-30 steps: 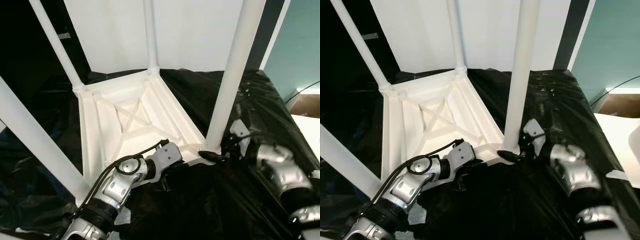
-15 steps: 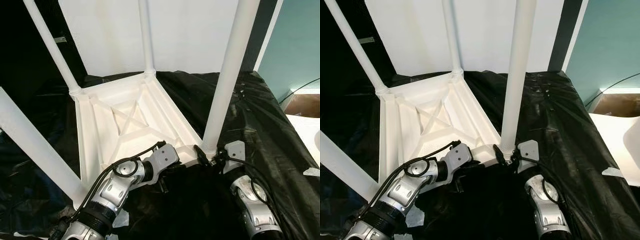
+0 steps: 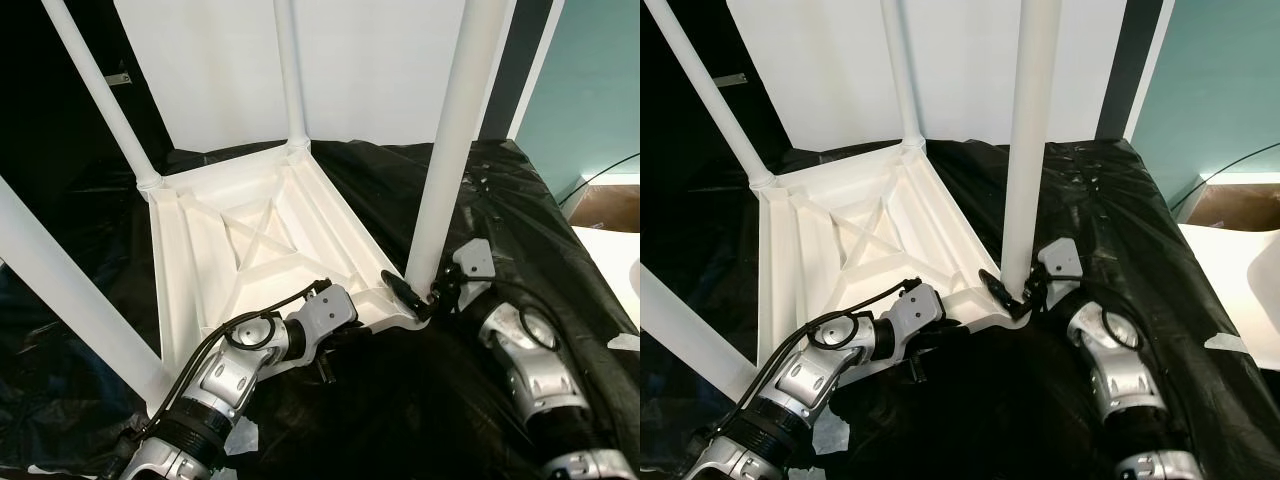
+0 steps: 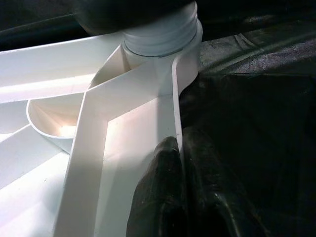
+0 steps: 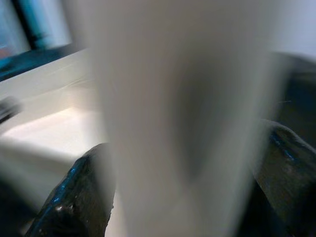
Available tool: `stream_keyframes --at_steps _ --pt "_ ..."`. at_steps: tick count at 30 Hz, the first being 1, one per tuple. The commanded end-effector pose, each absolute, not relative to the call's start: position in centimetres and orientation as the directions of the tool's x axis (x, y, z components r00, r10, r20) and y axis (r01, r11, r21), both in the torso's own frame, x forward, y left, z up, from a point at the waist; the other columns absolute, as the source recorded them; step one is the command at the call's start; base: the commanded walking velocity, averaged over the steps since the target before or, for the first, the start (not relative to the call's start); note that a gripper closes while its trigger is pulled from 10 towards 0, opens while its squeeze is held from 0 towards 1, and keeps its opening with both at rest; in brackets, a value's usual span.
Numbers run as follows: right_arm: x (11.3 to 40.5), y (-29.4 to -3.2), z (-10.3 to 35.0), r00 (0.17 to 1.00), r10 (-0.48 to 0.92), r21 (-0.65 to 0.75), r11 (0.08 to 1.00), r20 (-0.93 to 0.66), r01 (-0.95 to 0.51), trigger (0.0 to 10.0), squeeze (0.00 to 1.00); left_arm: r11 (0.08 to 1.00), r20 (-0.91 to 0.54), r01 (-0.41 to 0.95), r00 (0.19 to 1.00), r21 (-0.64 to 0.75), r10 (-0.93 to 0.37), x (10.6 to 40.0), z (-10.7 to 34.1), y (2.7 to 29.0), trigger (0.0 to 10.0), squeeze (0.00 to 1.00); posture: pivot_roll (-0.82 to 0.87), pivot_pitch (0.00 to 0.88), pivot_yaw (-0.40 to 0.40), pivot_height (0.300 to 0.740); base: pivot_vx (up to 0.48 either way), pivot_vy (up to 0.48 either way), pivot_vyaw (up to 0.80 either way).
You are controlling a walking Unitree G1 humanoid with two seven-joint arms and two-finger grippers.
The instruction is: Building children table
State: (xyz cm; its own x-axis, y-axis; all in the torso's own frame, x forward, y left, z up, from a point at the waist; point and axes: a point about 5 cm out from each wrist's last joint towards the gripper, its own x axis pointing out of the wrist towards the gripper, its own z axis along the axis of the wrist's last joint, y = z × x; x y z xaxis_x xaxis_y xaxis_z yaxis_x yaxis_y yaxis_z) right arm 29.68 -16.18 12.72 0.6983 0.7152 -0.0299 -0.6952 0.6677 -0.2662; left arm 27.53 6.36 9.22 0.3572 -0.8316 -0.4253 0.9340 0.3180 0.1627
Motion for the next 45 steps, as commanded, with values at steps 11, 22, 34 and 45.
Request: stream_keyframes --at_steps 11,22,34,45 --pt "28.7 -17.8 11.9 0.321 0.888 -0.158 0.283 -0.330 -0.946 0.0 0.00 0.367 -0.603 0.929 0.314 0.037 -0.734 25.8 4.3 8.4 10.0 0.00 0.01 0.000 0.027 0.740 0.000 0.000 0.00" --pt "28.9 -15.7 10.8 0.608 0.783 -0.172 0.587 -0.128 -0.791 0.0 0.00 0.372 -0.601 0.928 0.315 0.032 -0.735 25.6 4.2 8.3 10.0 0.00 0.02 0.000 0.024 0.740 0.000 0.000 0.00" --pt "27.8 -15.0 10.1 0.945 0.309 -0.131 0.947 0.108 -0.295 0.0 0.00 0.366 -0.601 0.930 0.311 0.034 -0.736 25.8 4.3 8.2 10.0 0.00 0.01 0.000 0.033 0.740 0.000 0.000 0.00" --pt "28.2 -13.9 9.5 0.819 0.573 -0.138 0.810 -0.012 -0.569 10.0 0.00 0.360 -0.601 0.932 0.309 0.039 -0.737 26.0 4.4 8.2 10.0 0.00 0.00 0.000 0.034 0.740 0.000 0.000 0.00"
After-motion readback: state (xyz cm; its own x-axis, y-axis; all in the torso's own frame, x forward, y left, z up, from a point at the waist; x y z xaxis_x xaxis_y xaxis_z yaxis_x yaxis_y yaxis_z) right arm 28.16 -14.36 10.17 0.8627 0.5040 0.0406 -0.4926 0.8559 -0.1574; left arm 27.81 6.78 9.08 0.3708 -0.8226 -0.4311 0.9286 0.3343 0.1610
